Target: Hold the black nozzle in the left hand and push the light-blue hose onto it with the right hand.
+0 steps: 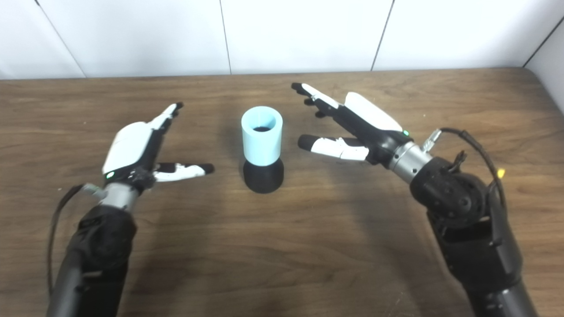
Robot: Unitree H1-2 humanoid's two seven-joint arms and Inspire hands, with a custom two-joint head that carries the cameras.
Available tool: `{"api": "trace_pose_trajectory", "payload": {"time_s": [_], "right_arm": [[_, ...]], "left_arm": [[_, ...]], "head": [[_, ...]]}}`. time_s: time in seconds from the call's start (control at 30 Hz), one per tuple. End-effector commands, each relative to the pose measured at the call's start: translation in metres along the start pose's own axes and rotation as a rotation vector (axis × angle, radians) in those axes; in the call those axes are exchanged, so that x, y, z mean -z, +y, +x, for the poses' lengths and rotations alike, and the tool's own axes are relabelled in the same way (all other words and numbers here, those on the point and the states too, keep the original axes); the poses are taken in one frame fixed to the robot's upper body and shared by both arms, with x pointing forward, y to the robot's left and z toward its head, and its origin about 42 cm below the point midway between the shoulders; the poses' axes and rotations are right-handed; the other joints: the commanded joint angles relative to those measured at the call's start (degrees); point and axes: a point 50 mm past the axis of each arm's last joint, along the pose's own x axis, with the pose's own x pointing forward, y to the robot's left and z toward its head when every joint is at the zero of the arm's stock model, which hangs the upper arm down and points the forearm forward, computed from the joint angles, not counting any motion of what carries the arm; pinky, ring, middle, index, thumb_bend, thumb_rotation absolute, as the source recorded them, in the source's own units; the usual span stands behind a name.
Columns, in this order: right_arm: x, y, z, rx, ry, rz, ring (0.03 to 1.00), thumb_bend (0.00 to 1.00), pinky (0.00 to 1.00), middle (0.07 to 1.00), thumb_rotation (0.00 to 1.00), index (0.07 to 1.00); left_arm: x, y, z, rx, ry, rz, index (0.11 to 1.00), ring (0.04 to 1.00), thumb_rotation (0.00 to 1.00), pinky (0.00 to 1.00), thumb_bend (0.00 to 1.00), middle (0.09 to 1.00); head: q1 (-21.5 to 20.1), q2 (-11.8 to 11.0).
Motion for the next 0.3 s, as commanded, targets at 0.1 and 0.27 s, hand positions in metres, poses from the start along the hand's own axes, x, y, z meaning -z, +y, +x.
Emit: {"api": "trace_pose_trajectory", "payload": {"time_s": [0.1,0.27], "right_arm": [[0.012,0.01,-0.001,0.151,0.033,0.164,0.909,0.61,0.79,0.97,1.0,1.0],[0.021,0.025,-0.008,0.199,0.077,0.232,0.93,0.57,0.84,0.975,1.0,1.0]], "left_arm": [[-0.01,0.018,-0.006,-0.174,-0.084,-0.206,0.893,0.811,0.48,0.71,0.74,0.859],[-0.003,0.025,-0.02,-0.226,-0.038,-0.325,0.891,0.813,0.59,0.71,0.56,0.858]], "head": [[-0.4,-0.4],[-0.8,-0.8]]}}
